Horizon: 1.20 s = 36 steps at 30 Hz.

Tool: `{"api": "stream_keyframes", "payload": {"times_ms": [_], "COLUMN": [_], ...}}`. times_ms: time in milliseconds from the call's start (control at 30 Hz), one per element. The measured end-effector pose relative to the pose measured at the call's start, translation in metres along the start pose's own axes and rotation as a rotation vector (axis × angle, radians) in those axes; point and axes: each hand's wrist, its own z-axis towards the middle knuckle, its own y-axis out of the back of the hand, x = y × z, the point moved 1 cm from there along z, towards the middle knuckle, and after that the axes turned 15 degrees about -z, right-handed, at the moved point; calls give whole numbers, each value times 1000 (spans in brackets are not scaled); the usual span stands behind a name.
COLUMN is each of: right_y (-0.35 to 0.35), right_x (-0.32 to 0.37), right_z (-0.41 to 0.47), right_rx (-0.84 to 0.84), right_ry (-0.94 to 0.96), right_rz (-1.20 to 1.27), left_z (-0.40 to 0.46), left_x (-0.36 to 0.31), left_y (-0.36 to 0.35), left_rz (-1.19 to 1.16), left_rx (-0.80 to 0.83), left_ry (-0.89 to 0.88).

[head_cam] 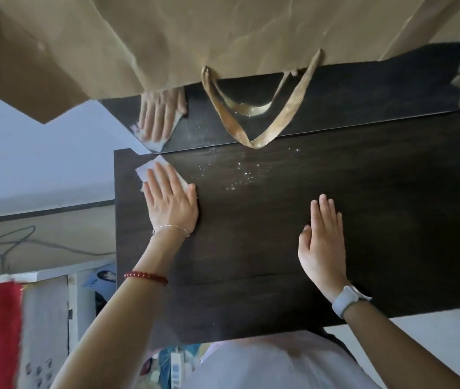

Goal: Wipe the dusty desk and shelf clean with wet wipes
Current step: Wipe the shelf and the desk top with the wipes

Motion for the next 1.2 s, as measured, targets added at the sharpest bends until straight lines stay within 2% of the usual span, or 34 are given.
{"api": "stream_keyframes", "payload": {"times_ms": [167,267,333,433,500,567,633,700,833,1000,1100,1200], "right_y": [2,6,8,8,8,7,7,8,12,23,26,24], "right_x": [-17,-28,-35,-44,-49,-55,-64,-77,-120,-179,-204,-206], "right_z": [2,7,13,22,26,30,33,36,43,39,31,30], "right_rx": [-17,-6,-7,1,9,3,-6,-14,-29,-82,-77,-86], "right_ry": [97,148,186,225,245,258,261,234,147,-50,-156,-177], "right_rz": [27,5,6,19,27,50,73,81,98,134,91,77], "left_z": [0,-13,-12,-4,4,11,16,13,-10,-22,-25,-24], "left_x": [-96,-114,-87,-27,-3,-10,-41,-81,-175,-290,-327,-328], "left_y": [-40,-53,-42,-11,3,4,-10,-31,-78,-130,-145,-146], "left_rz": [57,88,86,10,-19,-75,-96,-78,-75,-19,66,96], "left_rx": [84,203,160,-12,-38,-89,-103,-81,-7,176,212,242], "left_ry": [-275,-450,-379,-103,77,197,237,155,-115,-390,-512,-556]}}
